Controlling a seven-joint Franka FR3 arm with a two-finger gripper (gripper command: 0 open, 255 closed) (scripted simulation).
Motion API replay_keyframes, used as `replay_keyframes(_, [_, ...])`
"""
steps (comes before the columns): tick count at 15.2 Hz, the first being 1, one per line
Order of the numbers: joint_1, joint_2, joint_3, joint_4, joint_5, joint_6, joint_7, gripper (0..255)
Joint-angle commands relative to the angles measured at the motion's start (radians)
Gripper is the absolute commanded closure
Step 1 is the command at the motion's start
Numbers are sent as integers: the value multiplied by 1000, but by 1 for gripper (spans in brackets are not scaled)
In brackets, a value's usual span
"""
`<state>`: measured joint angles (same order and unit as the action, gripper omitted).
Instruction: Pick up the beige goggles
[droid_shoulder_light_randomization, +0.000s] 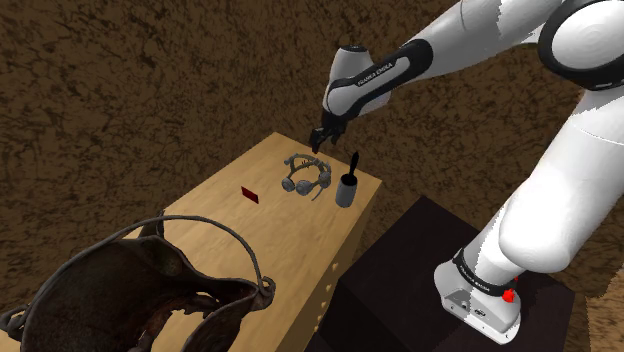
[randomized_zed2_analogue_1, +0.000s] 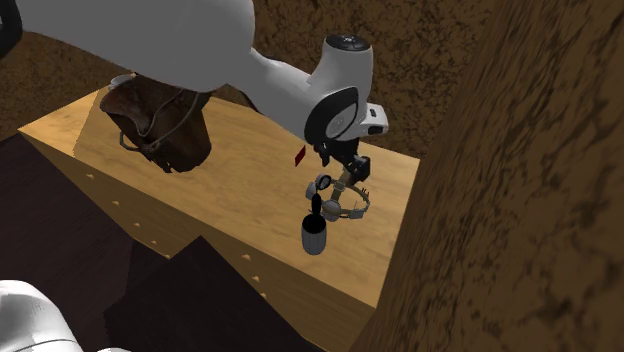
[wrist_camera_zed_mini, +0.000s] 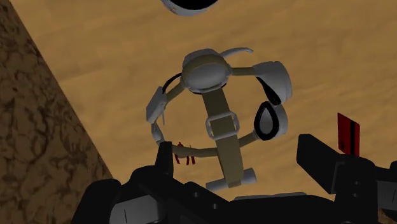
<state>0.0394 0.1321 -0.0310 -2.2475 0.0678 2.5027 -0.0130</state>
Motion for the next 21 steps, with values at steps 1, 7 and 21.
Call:
replay_keyframes(1, [0, 77, 6, 52, 18, 32, -11, 0])
replay_keyframes(7, [-4, 184, 16, 91, 38, 103, -28, 0])
replay_keyframes(21, [-4, 225, 19, 94, 43, 141, -31, 255])
